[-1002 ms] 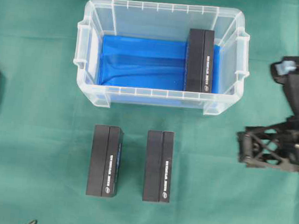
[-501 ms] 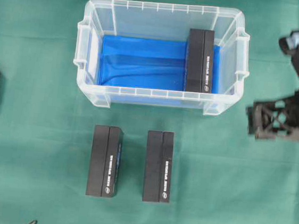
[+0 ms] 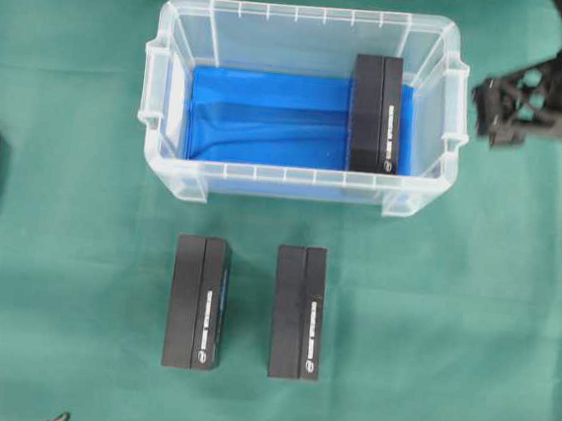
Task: Take the box out of the case with the right arm.
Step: 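Withdraw the right gripper up and to the right, then move the right gripper over the remaining right black box in the bin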
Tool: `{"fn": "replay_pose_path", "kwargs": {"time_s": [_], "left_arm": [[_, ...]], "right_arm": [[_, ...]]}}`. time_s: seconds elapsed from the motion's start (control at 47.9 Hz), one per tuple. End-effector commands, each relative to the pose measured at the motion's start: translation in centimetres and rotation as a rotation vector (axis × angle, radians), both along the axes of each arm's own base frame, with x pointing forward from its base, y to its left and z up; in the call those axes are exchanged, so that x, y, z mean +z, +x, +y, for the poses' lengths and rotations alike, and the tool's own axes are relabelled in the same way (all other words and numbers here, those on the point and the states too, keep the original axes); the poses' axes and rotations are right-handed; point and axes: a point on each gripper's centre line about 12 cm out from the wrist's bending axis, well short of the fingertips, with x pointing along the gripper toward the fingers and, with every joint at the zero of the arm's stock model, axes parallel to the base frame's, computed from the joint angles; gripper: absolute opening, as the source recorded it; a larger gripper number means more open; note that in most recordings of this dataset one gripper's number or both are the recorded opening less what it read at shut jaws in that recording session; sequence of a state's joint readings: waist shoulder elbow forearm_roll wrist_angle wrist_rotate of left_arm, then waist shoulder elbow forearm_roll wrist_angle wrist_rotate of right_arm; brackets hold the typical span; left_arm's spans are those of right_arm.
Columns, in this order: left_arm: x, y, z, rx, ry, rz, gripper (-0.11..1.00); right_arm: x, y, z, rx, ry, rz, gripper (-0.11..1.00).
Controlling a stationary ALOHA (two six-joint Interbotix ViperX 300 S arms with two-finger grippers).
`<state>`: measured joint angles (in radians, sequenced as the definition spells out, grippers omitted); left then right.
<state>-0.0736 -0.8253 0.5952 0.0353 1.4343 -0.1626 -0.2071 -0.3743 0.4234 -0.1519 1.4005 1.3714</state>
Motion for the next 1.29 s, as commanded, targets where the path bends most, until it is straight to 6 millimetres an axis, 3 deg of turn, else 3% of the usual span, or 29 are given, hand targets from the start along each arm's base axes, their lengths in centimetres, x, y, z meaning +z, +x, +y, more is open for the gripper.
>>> {"fn": "replay_pose_path", "kwargs": {"time_s": [0.0, 0.543, 0.71, 0.835, 1.273], "left_arm": [[0.8, 0.2, 0.0, 0.002, 0.0, -0.026, 0.02], [0.8, 0.2, 0.1, 0.002, 0.0, -0.026, 0.02], [0.8, 0.2, 0.0, 0.0, 0.0, -0.025, 0.02], [0.7, 0.3, 0.0, 0.0, 0.0, -0.023, 0.02], [0.7, 0.3, 0.0, 0.0, 0.0, -0.023, 0.02]], "right_arm": [[0.7, -0.3, -1.0, -0.012, -0.012, -0.031, 0.89], [0.4, -0.3, -1.2, -0.013, -0.007, -0.045, 0.89], [0.6, 0.5, -1.1, -0.008, 0.01, -0.099, 0.89], [0.7, 2.1, -1.0, 0.006, 0.013, -0.142, 0.89], [1.0, 10.8, -0.8, 0.083, 0.012, -0.163, 0.89]]}}
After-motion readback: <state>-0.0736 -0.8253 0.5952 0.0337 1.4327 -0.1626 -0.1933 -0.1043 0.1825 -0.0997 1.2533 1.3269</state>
